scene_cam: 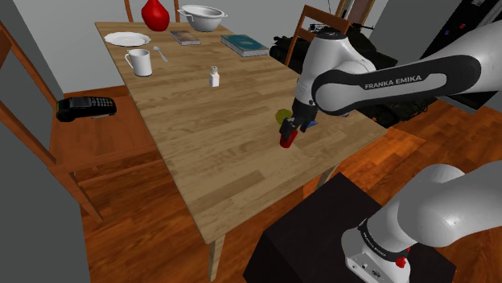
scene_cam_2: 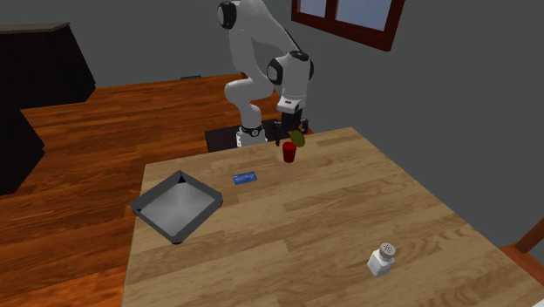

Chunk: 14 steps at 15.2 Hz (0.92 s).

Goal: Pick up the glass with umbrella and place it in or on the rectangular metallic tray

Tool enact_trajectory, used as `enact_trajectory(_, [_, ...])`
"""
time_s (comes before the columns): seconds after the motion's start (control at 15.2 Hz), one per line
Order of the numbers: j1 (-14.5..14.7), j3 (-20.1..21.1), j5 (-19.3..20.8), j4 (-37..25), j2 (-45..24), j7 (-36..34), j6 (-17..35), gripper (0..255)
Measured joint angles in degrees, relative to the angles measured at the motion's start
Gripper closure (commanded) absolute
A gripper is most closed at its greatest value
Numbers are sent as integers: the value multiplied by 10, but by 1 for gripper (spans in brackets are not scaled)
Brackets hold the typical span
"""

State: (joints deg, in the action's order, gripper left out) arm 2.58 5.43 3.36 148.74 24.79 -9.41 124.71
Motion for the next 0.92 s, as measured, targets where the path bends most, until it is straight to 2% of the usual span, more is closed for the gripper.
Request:
enact_trajectory(0.33, [0, 0, 0, 2, -2, 0, 4, 0])
enact_trajectory(0.4, [0, 0, 0, 2, -2, 0, 4, 255])
enact_trajectory(0.92, [0, 0, 0, 2, -2, 0, 4, 255])
